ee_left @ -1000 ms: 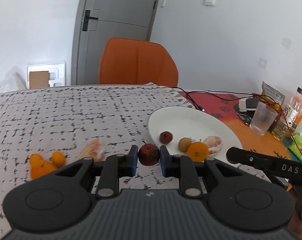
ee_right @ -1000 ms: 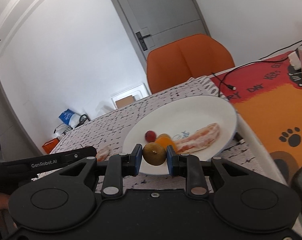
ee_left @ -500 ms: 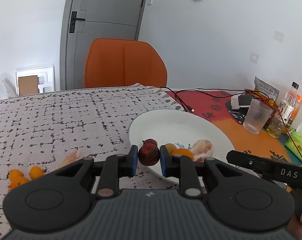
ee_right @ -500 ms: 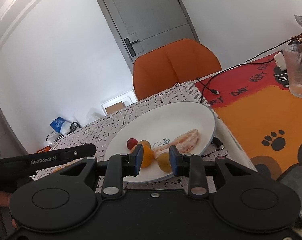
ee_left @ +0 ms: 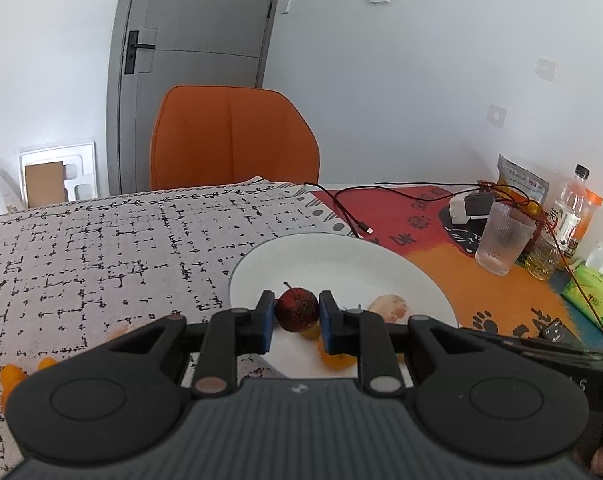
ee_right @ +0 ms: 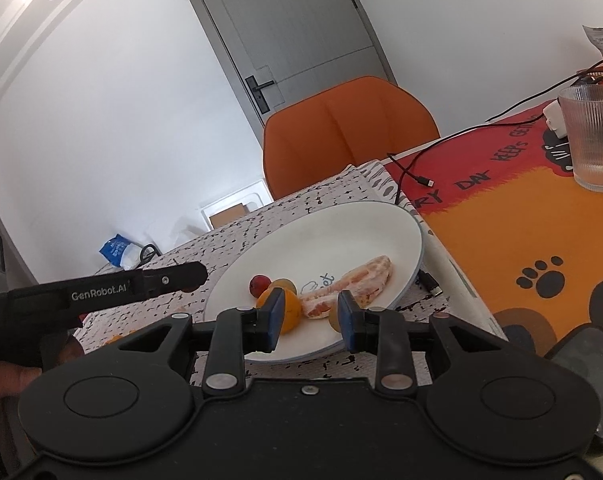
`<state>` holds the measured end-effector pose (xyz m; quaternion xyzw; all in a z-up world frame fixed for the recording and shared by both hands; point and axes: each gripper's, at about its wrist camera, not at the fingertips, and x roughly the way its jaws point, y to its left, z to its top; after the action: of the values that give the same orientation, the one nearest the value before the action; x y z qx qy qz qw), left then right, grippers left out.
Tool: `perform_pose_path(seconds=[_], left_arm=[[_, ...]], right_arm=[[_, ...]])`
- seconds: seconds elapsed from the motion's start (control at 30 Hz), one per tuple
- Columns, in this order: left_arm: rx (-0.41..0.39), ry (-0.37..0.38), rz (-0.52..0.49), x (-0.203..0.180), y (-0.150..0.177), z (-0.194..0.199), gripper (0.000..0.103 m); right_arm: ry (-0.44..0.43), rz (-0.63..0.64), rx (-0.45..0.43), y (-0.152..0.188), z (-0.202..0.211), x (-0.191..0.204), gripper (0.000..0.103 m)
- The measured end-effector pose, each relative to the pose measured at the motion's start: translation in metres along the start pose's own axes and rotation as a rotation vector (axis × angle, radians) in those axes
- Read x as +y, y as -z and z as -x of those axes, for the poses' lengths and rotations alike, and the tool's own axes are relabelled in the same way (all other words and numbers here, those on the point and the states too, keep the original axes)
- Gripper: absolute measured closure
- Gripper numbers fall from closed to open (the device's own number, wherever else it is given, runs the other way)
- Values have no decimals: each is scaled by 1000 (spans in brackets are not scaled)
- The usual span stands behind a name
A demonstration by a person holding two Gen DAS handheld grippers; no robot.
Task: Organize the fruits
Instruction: 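Lower the apricot onto the plate with the right gripper while the left gripper releases the plum there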
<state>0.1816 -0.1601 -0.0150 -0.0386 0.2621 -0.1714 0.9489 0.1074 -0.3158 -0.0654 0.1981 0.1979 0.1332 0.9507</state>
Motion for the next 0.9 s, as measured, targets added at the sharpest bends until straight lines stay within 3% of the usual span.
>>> perform_pose_path(seconds=[0.27, 0.4, 0.6, 0.7, 0.8, 0.9], left_arm=[[-1, -39, 24, 12, 2, 8, 73], [6, -82, 20, 20, 5, 14, 56], [3, -140, 37, 35, 15, 26, 43], [4, -171, 34, 41, 19, 31, 39], [1, -215, 44, 49, 23, 37, 21], [-7, -246, 51, 57, 26, 42, 19]], right_arm=[[-8, -8, 2, 3, 0, 0, 70], [-17, -8, 2, 5, -1, 2, 64], [-31, -5, 13, 7, -7, 7, 58], [-33, 5, 13, 8, -10, 11, 47], [-31, 15, 5, 7, -12, 16, 34], [-30, 23, -2, 7, -14, 21, 24]])
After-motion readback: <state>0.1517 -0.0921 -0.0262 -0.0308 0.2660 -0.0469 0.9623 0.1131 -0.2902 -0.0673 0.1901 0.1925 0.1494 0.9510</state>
